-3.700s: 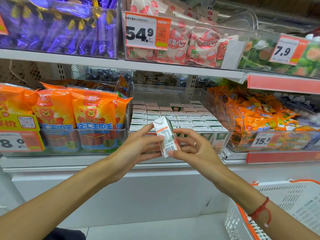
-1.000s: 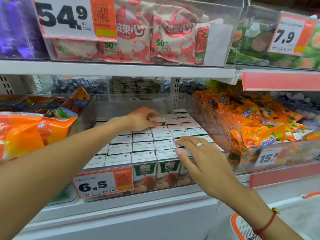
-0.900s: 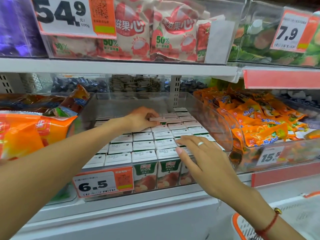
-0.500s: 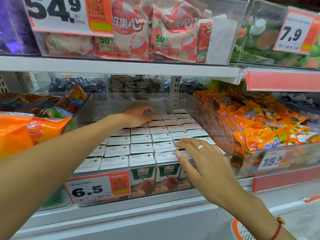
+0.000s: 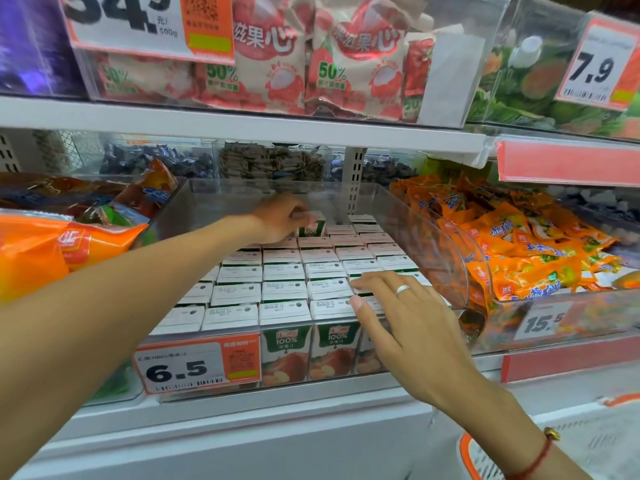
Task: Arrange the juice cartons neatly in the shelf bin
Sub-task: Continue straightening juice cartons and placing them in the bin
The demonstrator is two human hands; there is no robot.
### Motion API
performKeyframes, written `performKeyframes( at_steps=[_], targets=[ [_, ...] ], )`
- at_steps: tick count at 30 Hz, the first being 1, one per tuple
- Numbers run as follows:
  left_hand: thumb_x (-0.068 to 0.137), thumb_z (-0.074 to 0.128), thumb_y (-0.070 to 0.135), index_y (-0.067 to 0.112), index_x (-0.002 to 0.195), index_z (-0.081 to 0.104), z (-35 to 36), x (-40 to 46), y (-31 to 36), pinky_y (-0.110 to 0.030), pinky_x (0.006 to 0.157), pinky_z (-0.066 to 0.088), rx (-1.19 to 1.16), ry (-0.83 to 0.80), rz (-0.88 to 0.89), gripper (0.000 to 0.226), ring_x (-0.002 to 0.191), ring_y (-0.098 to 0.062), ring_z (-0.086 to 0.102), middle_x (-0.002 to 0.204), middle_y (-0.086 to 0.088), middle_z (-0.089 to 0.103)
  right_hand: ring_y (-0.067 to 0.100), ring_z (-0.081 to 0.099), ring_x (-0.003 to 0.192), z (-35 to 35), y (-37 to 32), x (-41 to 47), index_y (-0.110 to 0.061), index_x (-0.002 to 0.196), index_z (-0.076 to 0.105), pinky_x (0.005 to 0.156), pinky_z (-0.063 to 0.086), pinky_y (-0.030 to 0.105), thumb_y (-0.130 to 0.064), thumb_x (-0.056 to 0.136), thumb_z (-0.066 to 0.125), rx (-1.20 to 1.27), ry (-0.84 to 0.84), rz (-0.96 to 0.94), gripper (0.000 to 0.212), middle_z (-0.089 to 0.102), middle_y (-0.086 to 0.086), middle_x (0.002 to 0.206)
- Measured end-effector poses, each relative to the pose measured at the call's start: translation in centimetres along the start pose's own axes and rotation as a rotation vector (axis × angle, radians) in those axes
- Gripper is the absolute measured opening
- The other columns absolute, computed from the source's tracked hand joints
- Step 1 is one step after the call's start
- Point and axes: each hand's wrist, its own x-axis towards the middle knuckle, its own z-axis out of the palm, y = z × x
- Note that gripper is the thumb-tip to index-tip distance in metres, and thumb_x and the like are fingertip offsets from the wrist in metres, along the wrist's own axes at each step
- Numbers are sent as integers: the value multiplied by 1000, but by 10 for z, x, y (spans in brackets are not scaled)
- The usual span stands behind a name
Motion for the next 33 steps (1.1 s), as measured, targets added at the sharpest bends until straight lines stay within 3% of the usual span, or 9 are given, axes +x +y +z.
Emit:
performKeyframes(
  at_steps=[3,6,11,14,17,20,25,30,33],
  targets=[
    [99,52,36,14,128,57,-10,-16,6,-28,71,38,-56,265,2,37,87,-16,53,113,-6,62,9,49,118,-2,0,0,-33,126,55,92,34,25,-59,93,9,-5,-15,-5,63,55,-16,129],
    [99,52,36,15,132,55,-17,-46,22,-33,83,49,-258,433,20,40,103,-22,61,125,-7,63,8,48,118,-4,1,0,-33,127,55,92,31,24,-60,93,9,-4,-34,-7,63,54,-16,130],
    [100,51,31,16,128,59,-34,-117,58,-32,84,54,-550,512,-4,33,104,-12,62,118,2,66,12,48,121,-6,-1,-1,-30,128,55,94,31,27,-53,98,20,-9,-49,1,52,55,-12,131],
    [100,48,32,22,126,58,-46,-169,80,-22,82,54,-744,524,-22,29,105,-3,59,117,7,61,16,46,128,-13,-2,-1,-23,133,54,100,31,29,-46,103,31,58,-100,15,44,54,-5,138],
    [97,50,36,33,110,58,-49,-218,95,-23,81,54,-933,479,-107,15,103,-5,63,113,7,66,21,37,137,-25,-15,-3,-15,141,46,109,28,32,-38,101,44,127,-95,77,47,45,3,147],
    [91,54,44,42,102,56,-44,-256,100,-11,57,52,-1070,333,-240,11,85,6,68,99,9,71,16,44,130,-38,-48,-18,-21,132,54,106,32,29,-37,101,44,397,-14,135,36,54,-1,136],
    [86,60,45,36,107,58,-34,-281,93,-12,60,53,-1075,220,-357,23,79,4,69,93,13,72,1,65,103,-44,-94,-51,-41,104,65,91,51,27,-71,87,36,1049,-358,301,45,72,-17,106],
    [89,61,42,24,110,64,-29,-287,86,-12,62,53,-1102,106,-395,29,81,-3,72,87,10,76,2,69,86,-43,-97,-60,-31,106,66,69,52,13,-47,90,57,1079,-378,261,25,74,-13,95],
    [89,58,48,20,114,67,-26,-287,82,-15,70,55,-1101,21,-421,39,86,-3,71,94,8,76,10,70,89,-36,-96,-61,-26,109,68,74,54,17,-42,92,58,1077,-356,288,25,75,-8,97]
  ],
)
